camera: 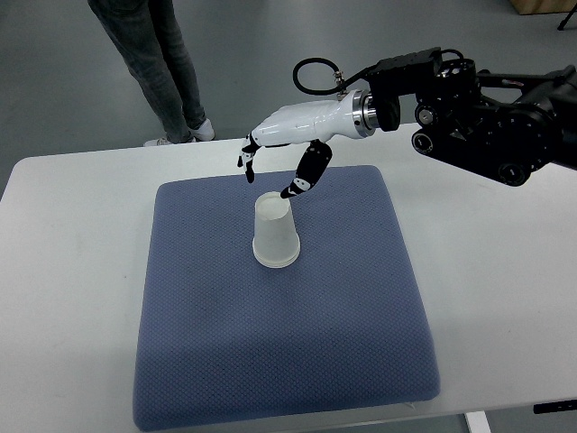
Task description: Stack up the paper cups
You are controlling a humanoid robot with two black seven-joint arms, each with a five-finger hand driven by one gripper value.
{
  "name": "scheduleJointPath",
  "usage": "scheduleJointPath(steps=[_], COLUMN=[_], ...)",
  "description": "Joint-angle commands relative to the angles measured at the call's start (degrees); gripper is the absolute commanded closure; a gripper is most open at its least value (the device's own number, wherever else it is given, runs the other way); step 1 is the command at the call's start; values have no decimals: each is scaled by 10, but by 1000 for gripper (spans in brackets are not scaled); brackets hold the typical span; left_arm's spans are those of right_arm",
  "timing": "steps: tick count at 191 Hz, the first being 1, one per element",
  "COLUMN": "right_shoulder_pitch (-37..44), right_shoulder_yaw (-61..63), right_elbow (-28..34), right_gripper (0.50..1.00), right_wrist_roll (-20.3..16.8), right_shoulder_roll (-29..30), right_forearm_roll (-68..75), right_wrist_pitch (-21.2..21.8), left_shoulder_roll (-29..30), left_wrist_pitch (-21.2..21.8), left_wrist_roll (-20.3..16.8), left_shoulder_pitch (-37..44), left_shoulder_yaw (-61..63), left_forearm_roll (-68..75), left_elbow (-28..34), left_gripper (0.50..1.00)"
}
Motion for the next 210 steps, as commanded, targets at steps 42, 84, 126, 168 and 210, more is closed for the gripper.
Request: scheduleJointPath(steps=[42, 84, 126, 168, 210], right_shoulder_pitch=[-4, -15, -47, -74, -95], right_shoulder_yaw=[95, 124, 123, 122, 120], right_elbow=[-35, -98, -110, -110, -110], right_gripper=[609, 609, 609, 609, 609], right_wrist_roll=[-2, -3, 4, 4, -6], right_shoulder_roll=[-19, -19, -14, 4, 6], right_forearm_roll=[65, 314, 578, 800, 954], right_wrist_pitch=[9, -24, -63, -165, -232], left_shoulder_roll=[0, 0, 0, 0, 0], left_wrist_pitch=[0, 0, 0, 0, 0], left_wrist_roll=[0, 0, 0, 0, 0], left_shoulder_pitch=[0, 0, 0, 0, 0], left_shoulder_yaw=[0, 0, 0, 1, 1], left_forearm_roll=[0, 0, 0, 0, 0], left_elbow=[0, 0, 0, 0, 0], left_gripper=[500, 500, 500, 500, 500])
